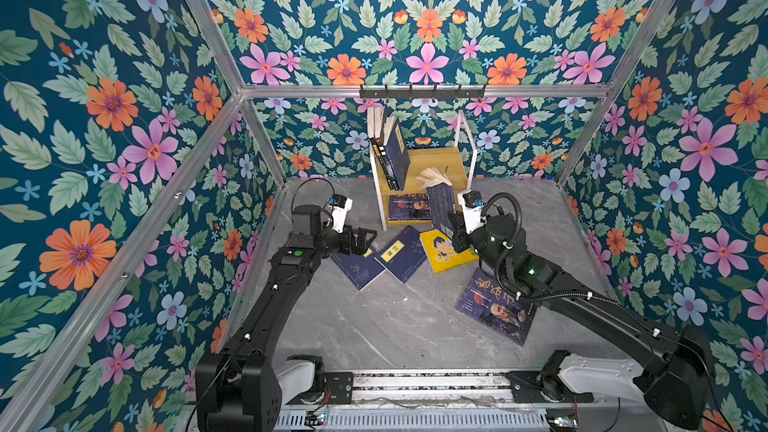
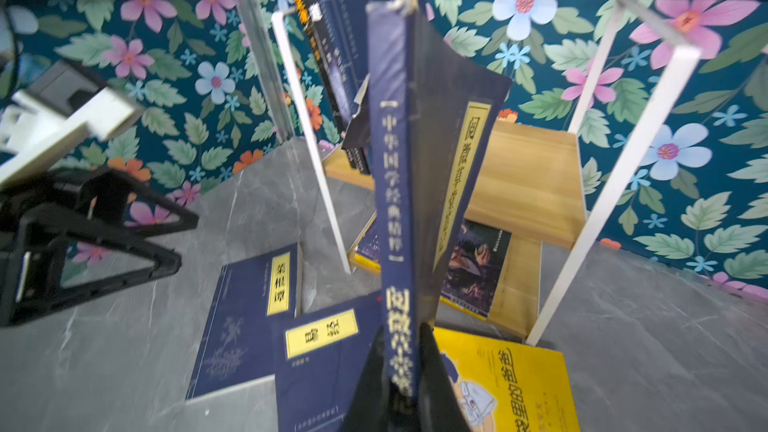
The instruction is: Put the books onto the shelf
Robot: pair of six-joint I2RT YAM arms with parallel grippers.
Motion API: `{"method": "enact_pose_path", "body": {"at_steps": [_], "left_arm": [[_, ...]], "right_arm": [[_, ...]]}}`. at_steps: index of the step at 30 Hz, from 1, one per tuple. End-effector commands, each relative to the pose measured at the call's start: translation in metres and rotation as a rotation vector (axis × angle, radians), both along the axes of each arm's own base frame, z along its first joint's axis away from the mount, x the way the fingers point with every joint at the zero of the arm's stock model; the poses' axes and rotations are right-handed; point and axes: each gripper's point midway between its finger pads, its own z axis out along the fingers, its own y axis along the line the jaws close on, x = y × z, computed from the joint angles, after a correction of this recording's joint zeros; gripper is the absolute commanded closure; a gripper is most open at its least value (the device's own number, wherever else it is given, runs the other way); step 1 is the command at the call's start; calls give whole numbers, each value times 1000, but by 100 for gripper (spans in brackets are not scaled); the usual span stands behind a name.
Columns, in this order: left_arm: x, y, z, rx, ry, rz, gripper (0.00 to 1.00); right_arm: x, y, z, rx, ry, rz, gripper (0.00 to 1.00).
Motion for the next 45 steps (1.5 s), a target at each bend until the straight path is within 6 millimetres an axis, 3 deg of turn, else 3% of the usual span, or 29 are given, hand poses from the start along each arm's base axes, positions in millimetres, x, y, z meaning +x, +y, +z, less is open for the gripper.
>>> {"method": "enact_pose_path", "body": {"at_steps": [1,5,10,13,19,31,45], "left_arm": [[6,10,10,-31,-44,41,0],[10,22,16,-78,-39,88,0],[12,27,22,-76,-55,96,0],[13,27,22,-75,-53,98,0],[13,28,21,-79,-47,99,0],[15,29,15,-79,-40,99,0],[16,29,15,-89,-37,103,0]], "right_arm": [[25,-5,40,137,-69,-76,100],[60,5,62,120,-118,-109,100],[101,34,85,67,-225,-105,100],[126,51,80,32,-232,-114,100],[151,66,75,-32,-265,-128,100],[169,97,70,-136,-310,-95,100],[163,118,8,-336,-287,-46,100]]}}
